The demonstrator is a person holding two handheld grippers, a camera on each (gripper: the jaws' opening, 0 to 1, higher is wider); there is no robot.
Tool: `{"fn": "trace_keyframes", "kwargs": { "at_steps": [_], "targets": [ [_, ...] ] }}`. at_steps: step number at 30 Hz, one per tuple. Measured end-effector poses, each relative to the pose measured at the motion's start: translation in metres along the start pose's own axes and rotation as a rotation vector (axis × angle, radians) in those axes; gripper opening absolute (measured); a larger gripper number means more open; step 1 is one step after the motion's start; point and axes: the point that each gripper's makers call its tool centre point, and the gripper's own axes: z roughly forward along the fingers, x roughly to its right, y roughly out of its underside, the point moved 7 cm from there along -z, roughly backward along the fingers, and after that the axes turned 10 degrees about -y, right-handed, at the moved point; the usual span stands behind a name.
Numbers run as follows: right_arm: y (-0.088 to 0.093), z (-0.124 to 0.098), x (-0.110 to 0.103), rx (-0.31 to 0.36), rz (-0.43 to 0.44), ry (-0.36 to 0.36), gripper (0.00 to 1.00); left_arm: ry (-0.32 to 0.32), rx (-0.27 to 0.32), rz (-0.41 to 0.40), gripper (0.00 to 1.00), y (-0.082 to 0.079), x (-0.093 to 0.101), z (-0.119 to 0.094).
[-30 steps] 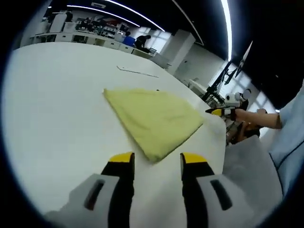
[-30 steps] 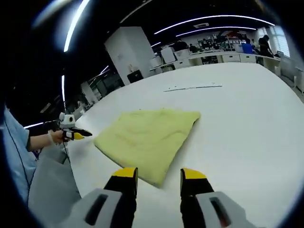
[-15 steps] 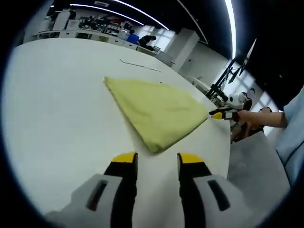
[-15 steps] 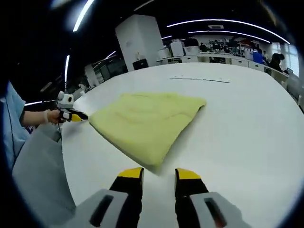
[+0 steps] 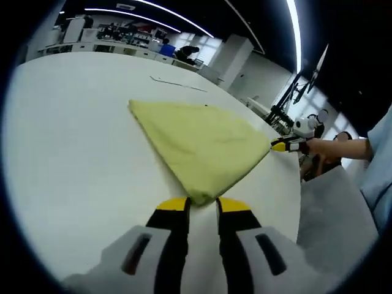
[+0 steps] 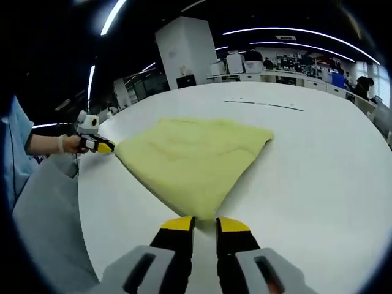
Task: Fold the garment on the visible template until the final outline fits inside the template.
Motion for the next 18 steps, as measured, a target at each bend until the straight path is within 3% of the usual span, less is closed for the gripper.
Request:
{"fn": "trace_keyframes", "kwargs": {
  "at_steps": [3, 6, 18],
  "targets": [
    [0.000, 0.001, 0.001, 0.001, -0.006, -0.001, 0.04, 0.009, 0.003, -0.008, 0.00, 0.000, -0.001, 0.000],
    [-0.001, 0.001, -0.001, 0.004, -0.011, -0.004, 0.00, 0.009, 0.006, -0.014, 0.00, 0.000, -0.001, 0.000],
    [-0.002, -0.005, -0.004, 0.005, -0.003, -0.020, 0.00, 0.004, 0.009, -0.037, 0.00, 0.004, -0.005, -0.013]
  ]
}}
